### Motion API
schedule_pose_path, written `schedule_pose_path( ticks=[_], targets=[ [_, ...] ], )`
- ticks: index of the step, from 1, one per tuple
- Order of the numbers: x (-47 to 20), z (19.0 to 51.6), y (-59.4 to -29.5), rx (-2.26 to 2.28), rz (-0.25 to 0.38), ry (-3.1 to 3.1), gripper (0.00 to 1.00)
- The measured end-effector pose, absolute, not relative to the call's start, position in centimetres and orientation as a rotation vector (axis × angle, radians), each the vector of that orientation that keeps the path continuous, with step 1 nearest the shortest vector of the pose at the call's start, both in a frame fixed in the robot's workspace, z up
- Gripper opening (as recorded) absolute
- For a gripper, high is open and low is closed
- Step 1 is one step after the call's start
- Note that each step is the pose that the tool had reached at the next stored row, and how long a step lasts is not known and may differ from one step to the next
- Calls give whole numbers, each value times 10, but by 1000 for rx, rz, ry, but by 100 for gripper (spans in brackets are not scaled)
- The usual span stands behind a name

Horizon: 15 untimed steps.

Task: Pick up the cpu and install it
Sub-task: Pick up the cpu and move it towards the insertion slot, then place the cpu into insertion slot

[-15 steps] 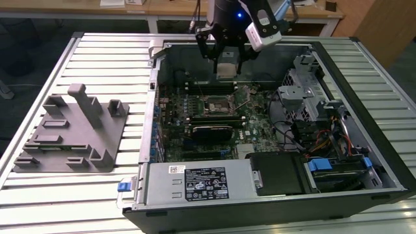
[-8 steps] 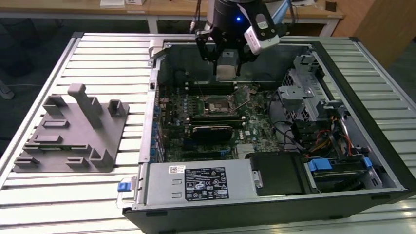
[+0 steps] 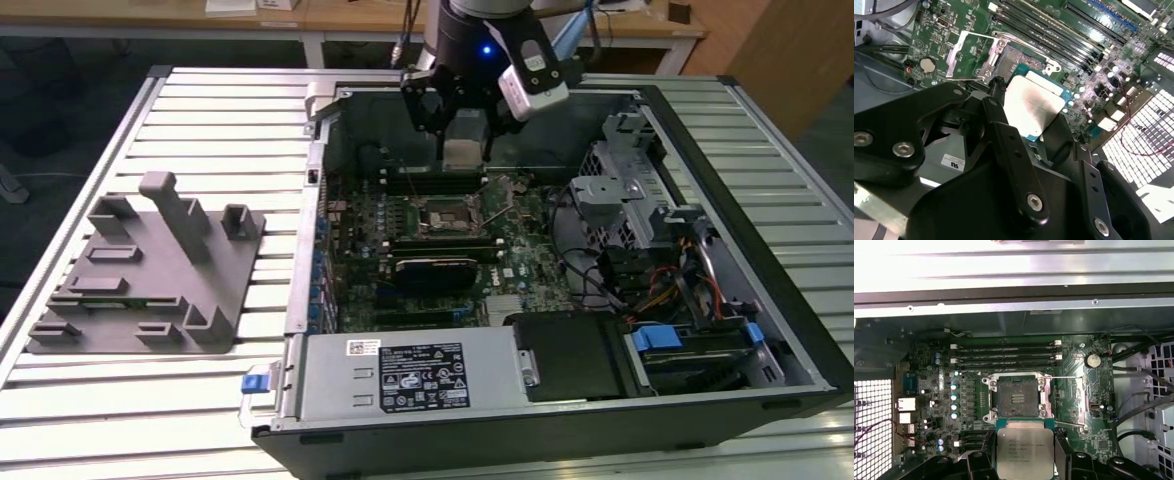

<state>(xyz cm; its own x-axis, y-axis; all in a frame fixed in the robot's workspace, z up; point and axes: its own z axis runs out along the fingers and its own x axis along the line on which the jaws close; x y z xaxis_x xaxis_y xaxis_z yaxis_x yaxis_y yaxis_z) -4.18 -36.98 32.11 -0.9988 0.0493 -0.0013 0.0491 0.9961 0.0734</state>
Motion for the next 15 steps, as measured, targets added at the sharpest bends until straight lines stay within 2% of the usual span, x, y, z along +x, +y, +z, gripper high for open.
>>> schedule_pose_path(
  ticks=[15],
  targets=[
    [-44,313,-370,77,108,3136,55]
  ],
)
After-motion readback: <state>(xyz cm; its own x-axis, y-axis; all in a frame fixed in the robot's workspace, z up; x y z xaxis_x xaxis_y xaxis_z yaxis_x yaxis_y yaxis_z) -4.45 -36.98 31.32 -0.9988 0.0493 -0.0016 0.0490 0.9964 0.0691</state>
